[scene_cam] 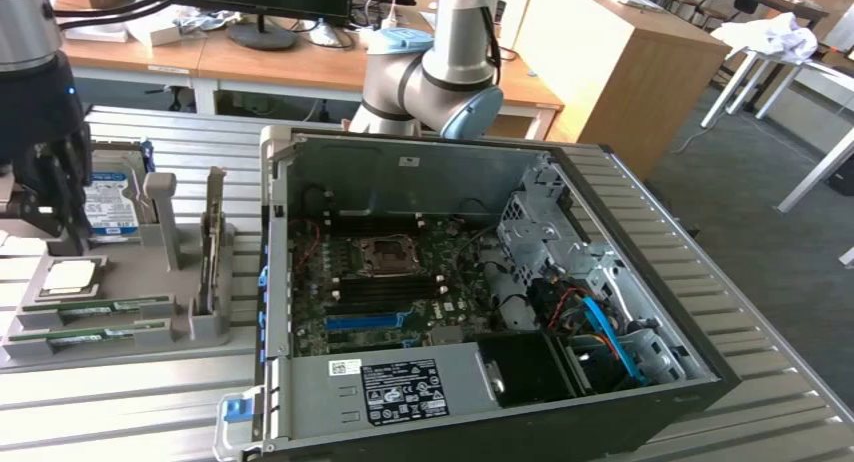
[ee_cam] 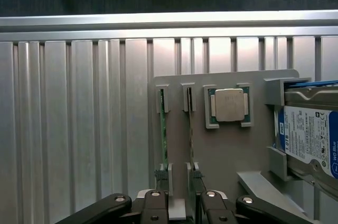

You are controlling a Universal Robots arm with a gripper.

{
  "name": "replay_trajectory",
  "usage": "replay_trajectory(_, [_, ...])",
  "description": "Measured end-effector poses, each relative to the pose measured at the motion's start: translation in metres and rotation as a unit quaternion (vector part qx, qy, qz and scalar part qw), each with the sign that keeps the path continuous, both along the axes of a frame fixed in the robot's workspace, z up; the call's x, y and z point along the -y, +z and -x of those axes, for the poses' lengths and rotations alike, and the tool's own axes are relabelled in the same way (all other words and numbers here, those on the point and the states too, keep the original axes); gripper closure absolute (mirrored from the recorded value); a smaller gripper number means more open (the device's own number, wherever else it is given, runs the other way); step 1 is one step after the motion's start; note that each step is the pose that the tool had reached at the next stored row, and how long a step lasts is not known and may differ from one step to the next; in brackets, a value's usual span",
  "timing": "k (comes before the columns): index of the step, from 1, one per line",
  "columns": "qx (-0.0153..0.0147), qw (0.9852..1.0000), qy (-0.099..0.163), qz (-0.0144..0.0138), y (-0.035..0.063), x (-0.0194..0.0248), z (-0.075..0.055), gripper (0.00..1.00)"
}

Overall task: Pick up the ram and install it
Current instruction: 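Pick up the ram and move it above insertion slot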

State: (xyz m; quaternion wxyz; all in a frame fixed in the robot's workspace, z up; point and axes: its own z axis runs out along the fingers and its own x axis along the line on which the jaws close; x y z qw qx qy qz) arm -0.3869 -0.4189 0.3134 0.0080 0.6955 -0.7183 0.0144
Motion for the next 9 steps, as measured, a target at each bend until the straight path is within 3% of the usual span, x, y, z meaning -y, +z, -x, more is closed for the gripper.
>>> replay_trajectory(9, [0.0000,1.0000,0.000,0.0000,-0.0088,0.0000,0.0000,0.70])
